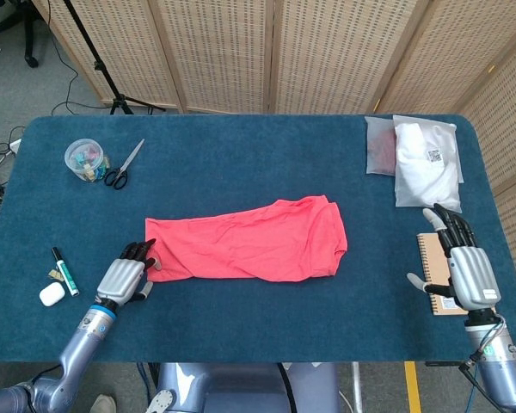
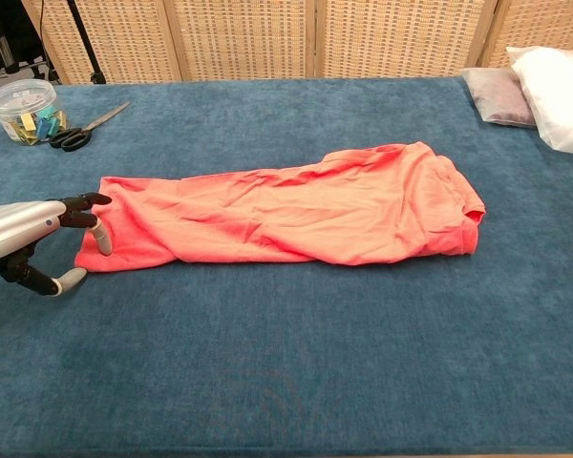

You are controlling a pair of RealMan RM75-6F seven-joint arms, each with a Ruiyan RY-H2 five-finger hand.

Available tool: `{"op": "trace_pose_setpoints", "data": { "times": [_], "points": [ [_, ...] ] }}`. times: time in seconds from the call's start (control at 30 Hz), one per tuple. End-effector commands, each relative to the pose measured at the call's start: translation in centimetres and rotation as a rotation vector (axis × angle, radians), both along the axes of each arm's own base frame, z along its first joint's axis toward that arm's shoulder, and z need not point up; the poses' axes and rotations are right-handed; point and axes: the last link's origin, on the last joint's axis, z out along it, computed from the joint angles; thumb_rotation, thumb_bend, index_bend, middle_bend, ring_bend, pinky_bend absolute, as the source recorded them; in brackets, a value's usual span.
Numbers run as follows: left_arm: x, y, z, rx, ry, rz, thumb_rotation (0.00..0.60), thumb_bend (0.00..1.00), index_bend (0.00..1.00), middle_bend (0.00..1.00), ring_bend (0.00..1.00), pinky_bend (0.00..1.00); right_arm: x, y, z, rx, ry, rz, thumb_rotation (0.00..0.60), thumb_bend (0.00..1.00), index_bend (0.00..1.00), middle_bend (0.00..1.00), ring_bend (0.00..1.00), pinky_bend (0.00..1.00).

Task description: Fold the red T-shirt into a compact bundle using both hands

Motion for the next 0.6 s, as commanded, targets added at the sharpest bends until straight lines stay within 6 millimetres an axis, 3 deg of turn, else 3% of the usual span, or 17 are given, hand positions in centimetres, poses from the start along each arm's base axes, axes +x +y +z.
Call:
{"op": "trace_pose_setpoints", "data": {
  "times": [0.03, 0.6],
  "points": [
    [0.01, 0.05, 0.03, 0.008, -0.001, 0.0, 0.6, 0.5, 0.45, 0.0, 0.0, 0.0, -0.01, -0.02, 0.0, 0.001, -0.002, 0.0, 0.6, 0.0, 0.0, 0.0, 0.0, 0.0],
    [-0.13, 0.7, 0.75, 0.061, 0.011, -0.021, 0.6, 0.58, 0.69, 0.0, 0.0, 0.0, 0.05, 0.08, 0.08, -0.001, -0.009, 0.005, 0.6, 0.0, 0.0, 0.0, 0.0, 0.0]
  ]
}}
